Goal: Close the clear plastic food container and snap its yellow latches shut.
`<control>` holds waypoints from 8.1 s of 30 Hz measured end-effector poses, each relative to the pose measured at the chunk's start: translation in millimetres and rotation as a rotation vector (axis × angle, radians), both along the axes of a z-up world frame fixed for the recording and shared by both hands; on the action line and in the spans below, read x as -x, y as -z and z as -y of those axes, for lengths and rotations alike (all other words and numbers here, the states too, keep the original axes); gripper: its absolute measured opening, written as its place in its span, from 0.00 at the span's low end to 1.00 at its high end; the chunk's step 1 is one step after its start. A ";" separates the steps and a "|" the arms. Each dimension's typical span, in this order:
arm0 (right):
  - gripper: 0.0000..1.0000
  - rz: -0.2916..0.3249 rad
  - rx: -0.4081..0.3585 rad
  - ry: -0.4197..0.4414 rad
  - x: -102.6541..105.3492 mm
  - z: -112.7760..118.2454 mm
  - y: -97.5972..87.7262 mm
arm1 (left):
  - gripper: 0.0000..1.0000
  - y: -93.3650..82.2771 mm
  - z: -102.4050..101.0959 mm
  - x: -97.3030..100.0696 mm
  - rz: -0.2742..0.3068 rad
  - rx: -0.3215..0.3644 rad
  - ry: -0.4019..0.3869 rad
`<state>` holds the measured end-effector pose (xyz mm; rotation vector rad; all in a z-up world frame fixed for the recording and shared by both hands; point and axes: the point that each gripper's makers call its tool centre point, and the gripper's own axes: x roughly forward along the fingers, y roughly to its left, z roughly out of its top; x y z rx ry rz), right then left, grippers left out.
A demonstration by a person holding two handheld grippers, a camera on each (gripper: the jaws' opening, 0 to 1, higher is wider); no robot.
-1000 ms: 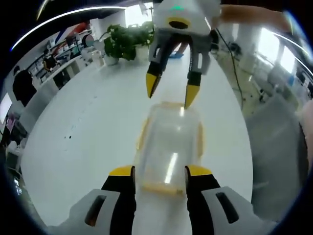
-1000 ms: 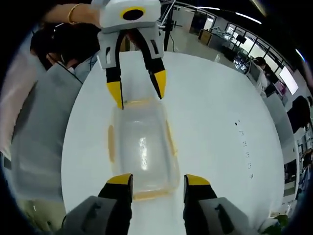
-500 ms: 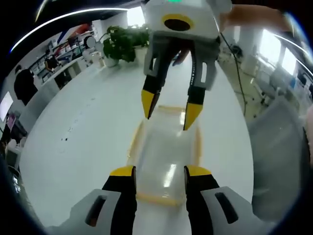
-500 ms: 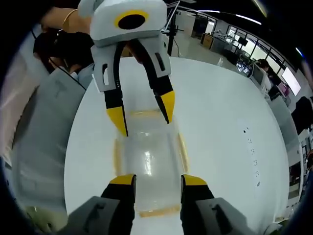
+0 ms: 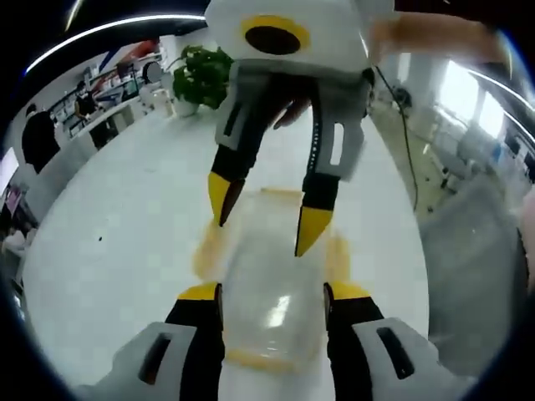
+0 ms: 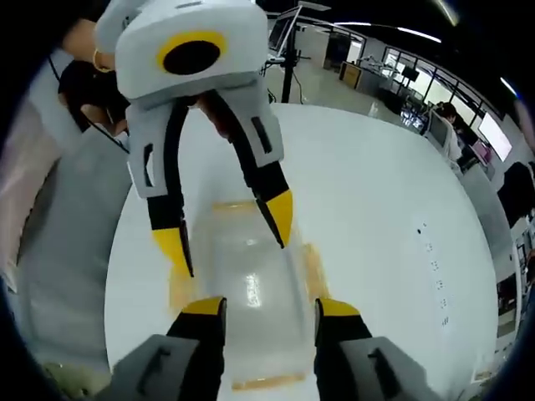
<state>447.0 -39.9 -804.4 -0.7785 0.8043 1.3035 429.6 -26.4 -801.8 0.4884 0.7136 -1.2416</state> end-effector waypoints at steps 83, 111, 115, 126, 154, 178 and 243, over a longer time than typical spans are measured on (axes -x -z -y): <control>0.47 -0.550 0.151 -0.056 -7.1 -16.0 27.2 | 0.52 19.2 14.6 5.3 0.297 -0.105 0.059; 0.51 -0.464 0.045 0.023 -9.2 -20.7 25.4 | 0.52 20.1 14.0 6.8 0.343 -0.087 0.114; 0.51 -0.390 0.003 0.038 -9.9 -20.7 21.6 | 0.54 20.0 14.3 8.0 0.352 -0.112 0.141; 0.65 -0.269 -0.055 0.144 -4.5 -13.1 17.5 | 0.53 1.8 25.2 7.3 0.207 0.033 0.005; 0.61 -0.112 -0.234 0.593 -11.7 30.8 -6.7 | 0.55 -19.0 -18.3 -17.6 0.117 0.147 -0.344; 0.57 -0.111 -0.246 0.745 10.9 50.0 10.0 | 0.51 8.3 -53.5 -17.4 -0.013 0.163 -0.557; 0.47 -0.354 -0.377 0.973 10.5 38.3 22.1 | 0.37 19.5 -55.8 -20.3 -0.222 0.249 -0.827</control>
